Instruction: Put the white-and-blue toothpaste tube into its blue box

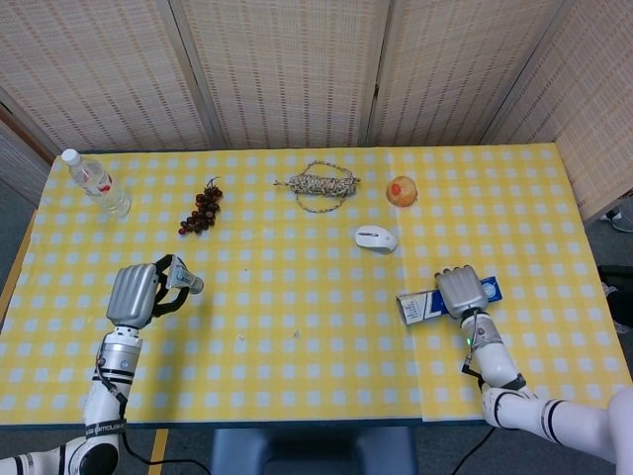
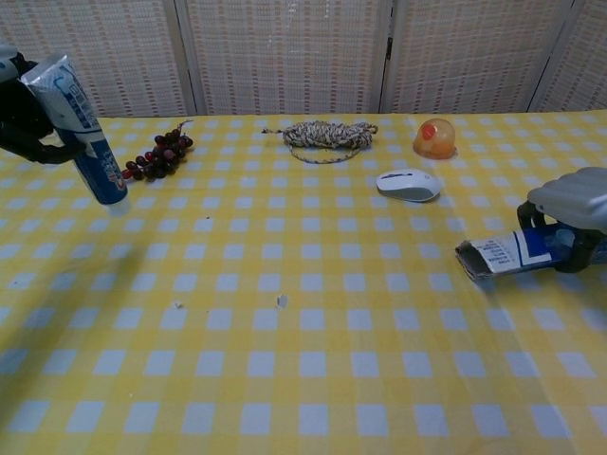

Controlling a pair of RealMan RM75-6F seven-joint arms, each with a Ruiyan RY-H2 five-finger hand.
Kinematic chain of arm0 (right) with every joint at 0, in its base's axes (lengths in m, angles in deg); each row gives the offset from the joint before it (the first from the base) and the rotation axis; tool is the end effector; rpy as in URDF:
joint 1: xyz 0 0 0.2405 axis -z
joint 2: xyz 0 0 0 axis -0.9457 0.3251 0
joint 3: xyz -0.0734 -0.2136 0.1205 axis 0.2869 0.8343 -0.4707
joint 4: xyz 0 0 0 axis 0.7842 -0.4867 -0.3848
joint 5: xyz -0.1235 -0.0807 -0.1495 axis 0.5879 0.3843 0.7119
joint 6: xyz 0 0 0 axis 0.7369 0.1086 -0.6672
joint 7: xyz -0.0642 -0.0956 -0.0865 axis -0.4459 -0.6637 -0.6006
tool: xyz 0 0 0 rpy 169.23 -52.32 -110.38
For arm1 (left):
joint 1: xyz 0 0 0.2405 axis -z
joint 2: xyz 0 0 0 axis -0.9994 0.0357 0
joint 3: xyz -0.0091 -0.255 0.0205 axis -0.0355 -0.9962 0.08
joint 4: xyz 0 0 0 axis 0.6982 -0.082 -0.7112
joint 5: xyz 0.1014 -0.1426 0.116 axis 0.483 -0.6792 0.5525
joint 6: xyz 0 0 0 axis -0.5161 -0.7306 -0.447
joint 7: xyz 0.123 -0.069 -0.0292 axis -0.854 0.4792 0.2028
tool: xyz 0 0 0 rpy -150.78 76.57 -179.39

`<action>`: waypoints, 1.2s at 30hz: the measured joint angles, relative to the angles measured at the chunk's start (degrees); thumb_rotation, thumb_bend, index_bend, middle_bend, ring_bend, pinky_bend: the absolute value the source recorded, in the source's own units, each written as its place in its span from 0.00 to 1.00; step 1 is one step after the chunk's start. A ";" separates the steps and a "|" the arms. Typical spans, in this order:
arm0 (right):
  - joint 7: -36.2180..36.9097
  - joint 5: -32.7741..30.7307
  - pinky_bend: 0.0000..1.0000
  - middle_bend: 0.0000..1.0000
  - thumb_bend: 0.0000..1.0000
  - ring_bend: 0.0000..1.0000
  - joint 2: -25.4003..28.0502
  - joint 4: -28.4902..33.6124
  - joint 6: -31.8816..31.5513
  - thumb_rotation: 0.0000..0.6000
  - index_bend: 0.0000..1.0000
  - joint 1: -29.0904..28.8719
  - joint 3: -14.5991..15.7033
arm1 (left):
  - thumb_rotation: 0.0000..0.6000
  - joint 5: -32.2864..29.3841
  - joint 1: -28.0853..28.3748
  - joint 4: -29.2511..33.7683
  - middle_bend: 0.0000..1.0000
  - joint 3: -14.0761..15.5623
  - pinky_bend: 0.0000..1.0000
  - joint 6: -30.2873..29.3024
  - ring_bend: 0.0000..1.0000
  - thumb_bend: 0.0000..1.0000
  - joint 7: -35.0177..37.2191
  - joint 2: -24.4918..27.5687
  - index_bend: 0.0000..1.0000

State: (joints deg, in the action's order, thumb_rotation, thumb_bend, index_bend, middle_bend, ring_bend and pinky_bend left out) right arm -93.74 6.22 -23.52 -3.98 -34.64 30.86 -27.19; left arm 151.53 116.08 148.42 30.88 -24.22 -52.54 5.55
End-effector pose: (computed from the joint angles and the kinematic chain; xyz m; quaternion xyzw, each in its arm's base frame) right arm -0.2657 -0.3395 0.0059 0.7710 -0.3083 0.1033 0.5475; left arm -0.1746 0.3019 0.0754 -0.5739 -0.4420 -0.4665 0.5076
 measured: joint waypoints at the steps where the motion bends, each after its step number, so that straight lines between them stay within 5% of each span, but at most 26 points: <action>1: 1.03 0.90 0.59 0.46 0.31 0.49 0.00 -0.11 -0.36 1.00 0.62 0.20 -0.14 | 1.00 0.04 0.00 -0.04 1.00 -0.06 1.00 -0.05 1.00 0.77 0.13 0.00 0.98; 18: 17.99 11.52 0.60 0.47 0.31 0.51 3.47 0.54 -2.69 1.00 0.63 3.96 -2.60 | 1.00 -1.17 0.14 3.68 1.00 -1.18 1.00 -0.09 1.00 0.77 0.07 1.84 0.98; 31: 47.95 24.02 0.60 0.45 0.31 0.48 4.75 1.81 -1.54 1.00 0.63 6.61 -5.26 | 1.00 -3.97 0.56 10.13 1.00 -2.15 1.00 0.10 1.00 0.77 -1.13 4.80 0.98; 36: 53.62 29.46 0.59 0.43 0.31 0.47 5.32 2.02 -3.58 1.00 0.62 7.72 -5.83 | 1.00 -4.45 0.95 10.81 1.00 -2.21 1.00 -0.09 1.00 0.77 -1.54 4.94 0.98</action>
State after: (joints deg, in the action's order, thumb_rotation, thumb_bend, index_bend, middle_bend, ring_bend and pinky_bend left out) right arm -40.12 35.67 -18.20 -1.97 -38.22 38.58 -33.03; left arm 147.09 117.03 159.23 28.67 -24.32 -54.08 10.48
